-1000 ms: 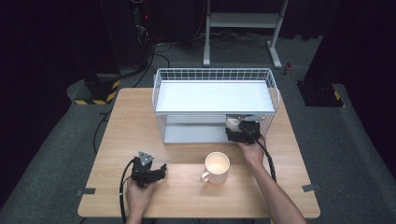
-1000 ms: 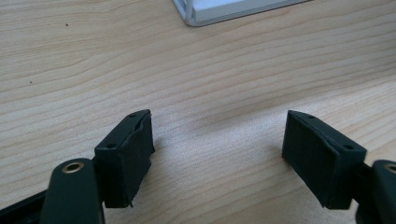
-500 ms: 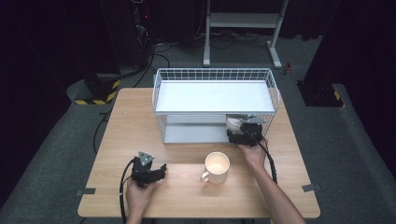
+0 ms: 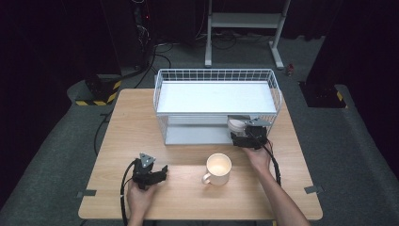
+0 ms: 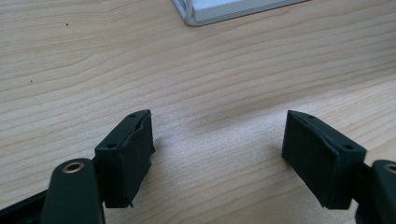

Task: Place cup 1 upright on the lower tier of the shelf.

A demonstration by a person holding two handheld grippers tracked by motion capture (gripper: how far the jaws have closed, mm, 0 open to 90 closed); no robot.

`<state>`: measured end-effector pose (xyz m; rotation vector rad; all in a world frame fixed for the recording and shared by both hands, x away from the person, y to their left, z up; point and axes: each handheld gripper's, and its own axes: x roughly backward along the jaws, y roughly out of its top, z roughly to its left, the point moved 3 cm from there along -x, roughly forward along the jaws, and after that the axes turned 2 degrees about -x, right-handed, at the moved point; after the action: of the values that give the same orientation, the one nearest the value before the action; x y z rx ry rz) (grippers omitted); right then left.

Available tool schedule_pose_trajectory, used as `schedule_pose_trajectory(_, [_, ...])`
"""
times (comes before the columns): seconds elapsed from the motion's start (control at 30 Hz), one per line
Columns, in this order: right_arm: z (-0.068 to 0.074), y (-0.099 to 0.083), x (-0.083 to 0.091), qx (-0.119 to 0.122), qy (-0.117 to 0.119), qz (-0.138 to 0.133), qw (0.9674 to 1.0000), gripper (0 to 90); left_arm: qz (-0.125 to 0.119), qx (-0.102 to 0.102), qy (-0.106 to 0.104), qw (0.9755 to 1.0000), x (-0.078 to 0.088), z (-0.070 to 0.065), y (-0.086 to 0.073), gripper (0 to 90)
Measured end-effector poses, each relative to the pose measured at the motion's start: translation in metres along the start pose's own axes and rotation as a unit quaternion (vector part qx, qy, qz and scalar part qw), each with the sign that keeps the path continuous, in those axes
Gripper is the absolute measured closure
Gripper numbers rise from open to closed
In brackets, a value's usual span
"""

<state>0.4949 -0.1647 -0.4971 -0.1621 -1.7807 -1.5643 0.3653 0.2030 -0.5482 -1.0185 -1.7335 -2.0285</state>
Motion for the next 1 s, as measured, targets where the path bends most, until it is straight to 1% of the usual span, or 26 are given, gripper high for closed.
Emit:
schedule_pose_trajectory(0.07, [0.000,0.000,0.002,0.004,0.002,-0.004,1.0000,9.9,0.000,0.001,0.000,1.0000,0.000,0.000,0.000,25.0])
schedule_pose_trajectory(0.2, [0.000,-0.002,0.009,-0.007,-0.003,-0.009,0.9999,10.1,0.001,-0.001,0.001,1.0000,0.001,0.000,0.000,25.0])
schedule_pose_trajectory(0.33, [0.001,-0.005,0.013,0.000,-0.006,-0.003,1.0000,11.2,0.001,-0.001,0.001,1.0000,0.001,0.000,0.000,25.0])
schedule_pose_trajectory(0.4, [0.000,-0.007,0.018,-0.017,-0.005,-0.005,0.9998,12.5,0.000,-0.001,0.001,1.0000,0.000,0.000,0.000,25.0])
schedule_pose_trajectory(0.43, [0.000,-0.007,0.018,-0.019,-0.002,-0.005,0.9998,12.9,0.001,-0.001,0.001,1.0000,0.001,0.000,0.000,25.0])
schedule_pose_trajectory(0.47, [0.000,-0.008,0.019,-0.013,0.002,-0.006,0.9999,13.8,0.001,-0.001,0.001,1.0000,0.001,0.000,0.000,25.0])
schedule_pose_trajectory(0.5, [0.001,-0.008,0.020,-0.015,0.003,-0.005,0.9999,15.9,0.001,-0.001,0.001,1.0000,0.001,0.000,0.000,25.0])
schedule_pose_trajectory(0.57, [0.003,-0.009,0.022,-0.027,0.006,0.001,0.9996,18.7,0.001,-0.001,0.000,1.0000,0.001,-0.001,-0.001,25.0])
schedule_pose_trajectory(0.6, [0.004,-0.009,0.022,-0.034,0.010,-0.001,0.9994,20.0,0.001,-0.001,0.000,1.0000,0.001,-0.001,-0.001,25.0])
schedule_pose_trajectory(0.63, [0.005,-0.009,0.023,-0.036,0.012,-0.004,0.9993,21.4,0.002,0.000,-0.001,1.0000,0.001,-0.001,-0.001,25.0])
schedule_pose_trajectory(0.73, [0.007,-0.010,0.020,-0.030,0.005,-0.004,0.9995,23.3,0.001,-0.001,0.000,1.0000,0.001,-0.001,-0.001,25.0])
schedule_pose_trajectory(0.8, [0.008,-0.010,0.020,-0.033,0.002,-0.005,0.9995,23.7,0.002,0.000,-0.001,1.0000,0.001,-0.001,-0.001,25.0])
schedule_pose_trajectory(0.83, [0.010,-0.011,0.019,-0.029,0.001,-0.010,0.9995,25.8,0.002,0.000,-0.001,1.0000,0.001,-0.001,-0.001,25.0])
schedule_pose_trajectory(0.87, [0.010,-0.011,0.019,-0.029,0.001,-0.010,0.9995,25.8,0.002,0.000,-0.001,1.0000,0.001,-0.001,-0.001,25.0])
schedule_pose_trajectory(0.9, [0.013,-0.012,0.018,-0.027,-0.003,-0.011,0.9996,26.7,0.002,-0.001,-0.001,1.0000,0.001,-0.001,-0.001,25.0])
schedule_pose_trajectory(1.0, [0.015,-0.013,0.014,-0.023,-0.009,-0.006,0.9997,27.2,0.002,0.000,-0.001,1.0000,0.001,-0.001,-0.001,25.0])
